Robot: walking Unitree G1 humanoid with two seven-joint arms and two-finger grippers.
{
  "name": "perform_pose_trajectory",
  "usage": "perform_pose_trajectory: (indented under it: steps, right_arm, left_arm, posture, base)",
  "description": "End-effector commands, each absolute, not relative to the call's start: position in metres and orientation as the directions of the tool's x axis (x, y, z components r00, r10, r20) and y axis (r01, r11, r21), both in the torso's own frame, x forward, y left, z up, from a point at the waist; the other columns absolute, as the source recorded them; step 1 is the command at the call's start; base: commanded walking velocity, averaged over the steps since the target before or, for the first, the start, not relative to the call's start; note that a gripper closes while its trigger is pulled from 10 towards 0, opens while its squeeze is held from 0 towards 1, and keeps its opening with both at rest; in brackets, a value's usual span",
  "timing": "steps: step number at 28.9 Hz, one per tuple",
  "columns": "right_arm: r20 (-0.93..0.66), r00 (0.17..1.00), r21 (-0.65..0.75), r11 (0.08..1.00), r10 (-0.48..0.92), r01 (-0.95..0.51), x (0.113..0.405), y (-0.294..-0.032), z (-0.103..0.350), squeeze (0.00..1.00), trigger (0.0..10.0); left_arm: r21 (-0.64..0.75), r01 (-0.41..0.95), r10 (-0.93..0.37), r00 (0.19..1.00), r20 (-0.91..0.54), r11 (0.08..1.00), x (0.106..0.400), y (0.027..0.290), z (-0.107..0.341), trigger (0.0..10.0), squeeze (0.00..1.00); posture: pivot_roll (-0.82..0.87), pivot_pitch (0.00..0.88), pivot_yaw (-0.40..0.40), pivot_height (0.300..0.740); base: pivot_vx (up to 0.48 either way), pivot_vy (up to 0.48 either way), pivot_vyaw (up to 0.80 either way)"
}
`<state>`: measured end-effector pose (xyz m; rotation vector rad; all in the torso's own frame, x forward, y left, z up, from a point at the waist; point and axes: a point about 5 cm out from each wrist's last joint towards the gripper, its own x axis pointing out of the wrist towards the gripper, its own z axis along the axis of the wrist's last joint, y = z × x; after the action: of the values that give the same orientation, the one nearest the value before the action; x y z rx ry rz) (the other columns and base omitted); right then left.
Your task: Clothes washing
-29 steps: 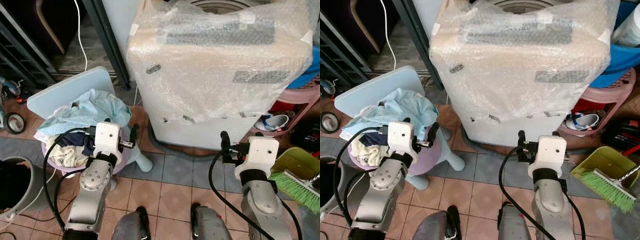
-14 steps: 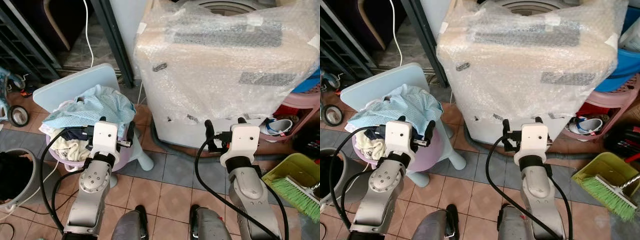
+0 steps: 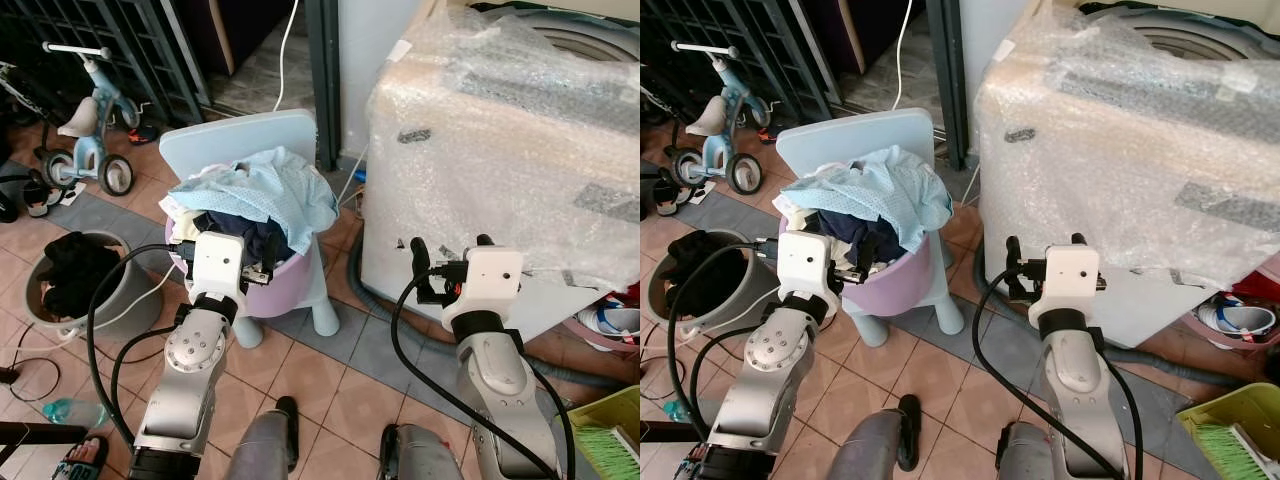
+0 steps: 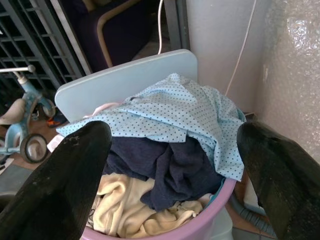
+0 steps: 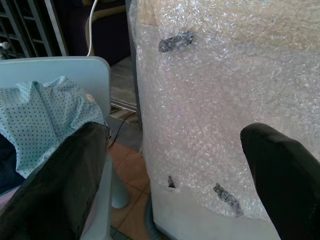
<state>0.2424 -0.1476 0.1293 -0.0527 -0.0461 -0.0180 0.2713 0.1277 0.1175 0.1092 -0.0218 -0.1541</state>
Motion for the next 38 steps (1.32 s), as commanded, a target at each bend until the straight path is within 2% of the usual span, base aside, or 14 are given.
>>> perform_pose_trajectory:
  steps: [1,10,20,25,31,38]
  right_arm:
    - [0.048,0.998,-0.041,0.999,-0.027,0.029,0.242,-0.149,0.13,0.0,10.0]
    - [0.062,0.997,-0.039,0.998,-0.045,0.048,0.246,-0.155,0.134,0.0,10.0]
    - [0.06,0.996,-0.048,0.997,-0.06,0.063,0.245,-0.162,0.133,0.0,10.0]
    - [0.072,0.996,-0.046,0.997,-0.061,0.064,0.248,-0.165,0.137,0.0,10.0]
    - [0.076,0.995,-0.025,0.997,-0.065,0.067,0.248,-0.165,0.138,0.0,10.0]
    - [0.073,0.996,-0.017,0.998,-0.056,0.057,0.246,-0.164,0.137,0.0,10.0]
  left_arm:
    - [0.105,0.146,-0.145,0.989,-0.018,0.984,0.269,0.132,0.112,10.0,0.0]
    - [0.07,0.165,-0.161,0.985,-0.063,0.984,0.258,0.131,0.104,10.0,0.0]
    - [0.018,0.188,-0.186,0.979,-0.084,0.982,0.261,0.13,0.103,10.0,0.0]
    - [0.034,0.192,-0.189,0.979,-0.069,0.981,0.261,0.13,0.104,10.0,0.0]
    - [0.017,0.196,-0.195,0.979,-0.063,0.98,0.261,0.13,0.106,10.0,0.0]
    - [0.017,0.205,-0.204,0.977,-0.061,0.979,0.26,0.129,0.106,10.0,0.0]
  posture:
    - [-0.09,0.189,0.1,0.74]
    - [-0.09,0.189,0.106,0.74]
    - [-0.1,0.171,0.103,0.74]
    - [-0.1,0.166,0.098,0.74]
    - [-0.1,0.168,0.095,0.74]
    - [-0.1,0.175,0.097,0.74]
  base:
    - [0.0,0.0,0.8]
    - [0.0,0.0,0.8]
    - [0.0,0.0,0.8]
    - [0.0,0.0,0.79]
    - [0.0,0.0,0.0]
    - [0.0,0.348,0.0]
